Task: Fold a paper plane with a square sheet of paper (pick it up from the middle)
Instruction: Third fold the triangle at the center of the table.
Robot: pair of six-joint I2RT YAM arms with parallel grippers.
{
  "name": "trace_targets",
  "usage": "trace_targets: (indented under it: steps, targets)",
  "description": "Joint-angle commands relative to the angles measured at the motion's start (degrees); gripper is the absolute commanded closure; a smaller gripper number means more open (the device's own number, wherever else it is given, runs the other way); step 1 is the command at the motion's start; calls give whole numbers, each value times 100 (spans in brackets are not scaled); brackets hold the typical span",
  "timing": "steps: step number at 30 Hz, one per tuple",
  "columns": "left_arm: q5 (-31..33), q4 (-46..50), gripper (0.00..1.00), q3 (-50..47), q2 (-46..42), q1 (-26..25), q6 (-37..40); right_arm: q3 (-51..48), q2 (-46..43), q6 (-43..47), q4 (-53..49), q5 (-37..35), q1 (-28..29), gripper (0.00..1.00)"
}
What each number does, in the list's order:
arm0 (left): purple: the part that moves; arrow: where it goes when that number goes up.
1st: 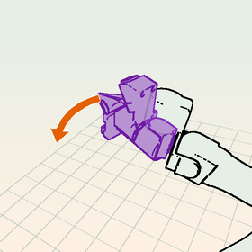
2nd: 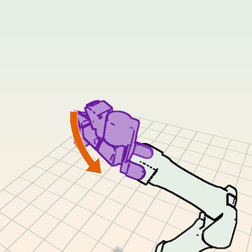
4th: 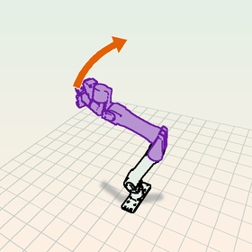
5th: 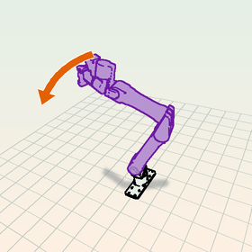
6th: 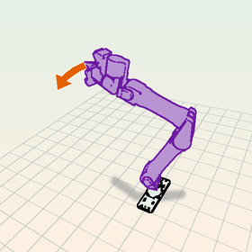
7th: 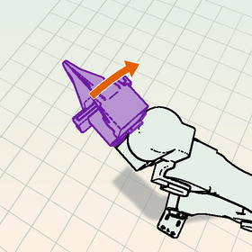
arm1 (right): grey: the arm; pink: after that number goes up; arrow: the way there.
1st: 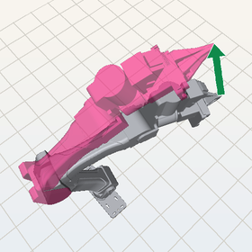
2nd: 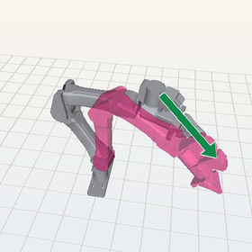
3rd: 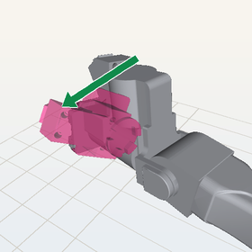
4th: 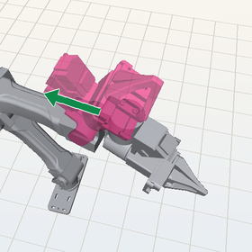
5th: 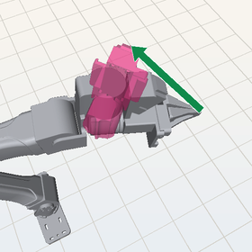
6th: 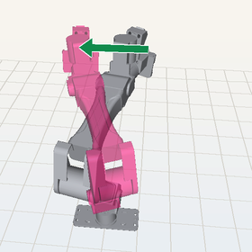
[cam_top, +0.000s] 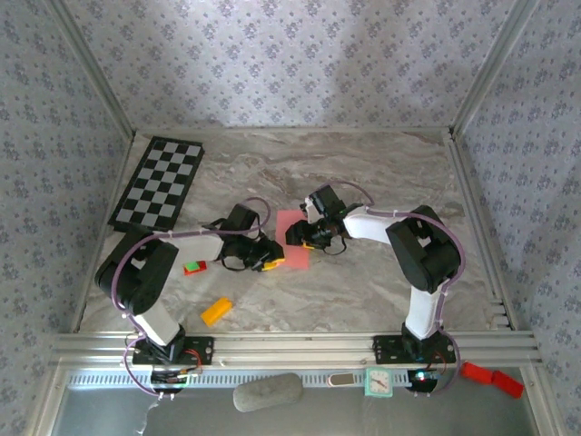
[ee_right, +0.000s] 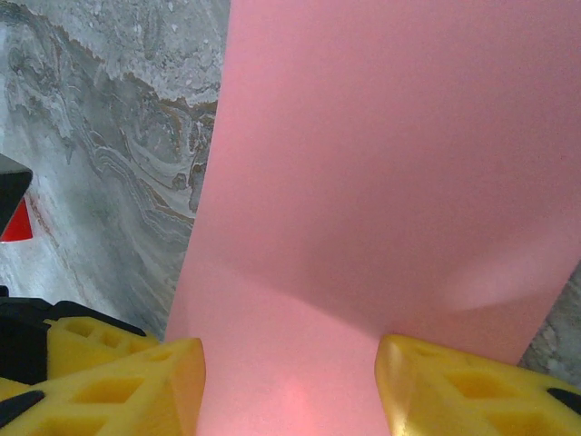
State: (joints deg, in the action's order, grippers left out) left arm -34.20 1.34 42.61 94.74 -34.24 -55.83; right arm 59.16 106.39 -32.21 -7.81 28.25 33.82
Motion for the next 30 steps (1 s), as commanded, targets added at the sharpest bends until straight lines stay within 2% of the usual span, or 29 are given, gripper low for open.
trace_targets:
  steps: [1,30]
  targets:
    - [-182,-225,69,159,71,38,-6,-308,163,-101,-592,-242,-55,44]
    - [-448,-618,82,599,848,555,-201,-457,59,-110,-352,-37,-192,44]
